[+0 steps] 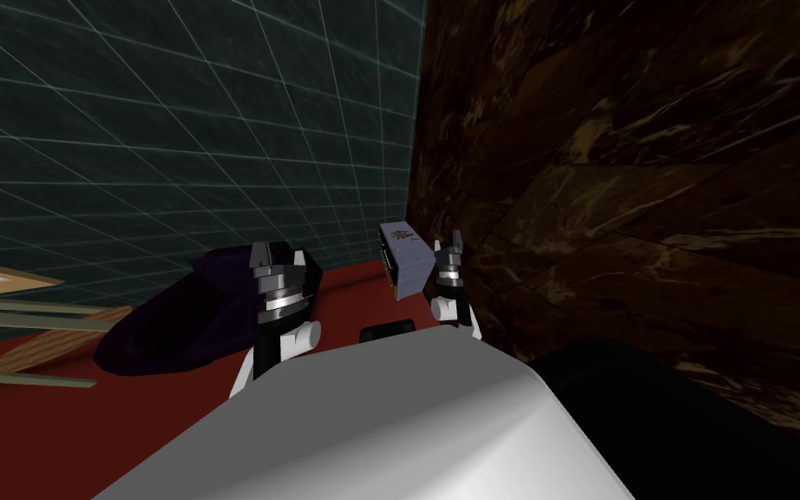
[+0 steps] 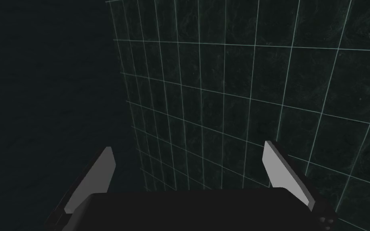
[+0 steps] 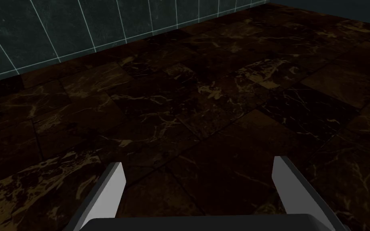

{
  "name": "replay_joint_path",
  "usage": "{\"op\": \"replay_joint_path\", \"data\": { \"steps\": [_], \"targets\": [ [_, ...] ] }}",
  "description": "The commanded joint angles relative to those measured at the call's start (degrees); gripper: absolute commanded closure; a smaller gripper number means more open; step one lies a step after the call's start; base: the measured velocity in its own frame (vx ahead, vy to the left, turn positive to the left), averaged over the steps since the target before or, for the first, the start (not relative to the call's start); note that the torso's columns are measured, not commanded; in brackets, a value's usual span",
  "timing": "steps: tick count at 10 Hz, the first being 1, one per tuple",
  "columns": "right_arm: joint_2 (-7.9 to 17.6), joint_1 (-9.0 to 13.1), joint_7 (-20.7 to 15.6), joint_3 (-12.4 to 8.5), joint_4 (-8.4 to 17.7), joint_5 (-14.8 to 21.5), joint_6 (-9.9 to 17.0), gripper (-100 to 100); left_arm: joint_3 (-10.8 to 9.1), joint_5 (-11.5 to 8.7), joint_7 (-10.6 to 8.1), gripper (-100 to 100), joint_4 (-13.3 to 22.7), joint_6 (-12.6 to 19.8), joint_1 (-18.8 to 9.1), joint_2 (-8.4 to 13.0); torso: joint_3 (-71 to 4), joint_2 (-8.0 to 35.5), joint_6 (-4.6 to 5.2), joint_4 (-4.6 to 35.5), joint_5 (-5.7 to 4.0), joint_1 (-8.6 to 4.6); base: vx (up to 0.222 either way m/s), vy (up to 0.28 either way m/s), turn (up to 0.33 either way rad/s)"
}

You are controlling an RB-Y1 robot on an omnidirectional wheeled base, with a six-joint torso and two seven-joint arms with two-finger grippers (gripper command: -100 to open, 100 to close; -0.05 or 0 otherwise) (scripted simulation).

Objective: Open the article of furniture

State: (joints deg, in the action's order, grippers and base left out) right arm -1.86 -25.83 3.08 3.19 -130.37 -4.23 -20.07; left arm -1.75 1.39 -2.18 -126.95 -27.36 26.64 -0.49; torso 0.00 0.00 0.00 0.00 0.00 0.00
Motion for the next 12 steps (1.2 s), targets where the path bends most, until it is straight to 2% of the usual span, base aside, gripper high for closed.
{"op": "replay_joint_path", "data": {
  "steps": [1, 9, 10, 12],
  "targets": [
    [0.00, 0.00, 0.00, 0.00, 0.00, 0.00, 0.00, 0, 0.00, 0.00, 0.00, 0, 0.00, 0.00, 0.00, 0.00, -4.67, 2.32, 0.00, 2.35, 0.00, 0.00, 0.000, 0.000, 0.000],
    [0.00, 0.00, 0.00, 0.00, -0.02, 0.00, -0.01, 0, 0.00, 0.00, 0.00, 0, -0.02, -0.01, 0.00, 0.00, -70.73, 35.39, 0.00, 35.37, 0.00, 0.00, 0.000, 0.000, 0.000],
    [1.76, 0.51, -0.25, 0.47, 0.72, 1.25, 0.94, -100, 0.00, 0.00, 0.00, 0, -0.02, -0.01, 0.00, 0.00, -79.19, 39.61, 0.00, 39.60, 0.00, 0.00, 0.018, -0.003, 0.078],
    [4.46, 1.65, -0.82, 1.57, 2.46, 4.18, 3.18, -100, 0.00, 0.00, 0.00, 0, 0.01, 0.00, 0.01, 0.00, -84.30, 42.01, -0.01, 42.03, -0.01, -0.05, 0.035, -0.022, 0.110]
  ]
}}
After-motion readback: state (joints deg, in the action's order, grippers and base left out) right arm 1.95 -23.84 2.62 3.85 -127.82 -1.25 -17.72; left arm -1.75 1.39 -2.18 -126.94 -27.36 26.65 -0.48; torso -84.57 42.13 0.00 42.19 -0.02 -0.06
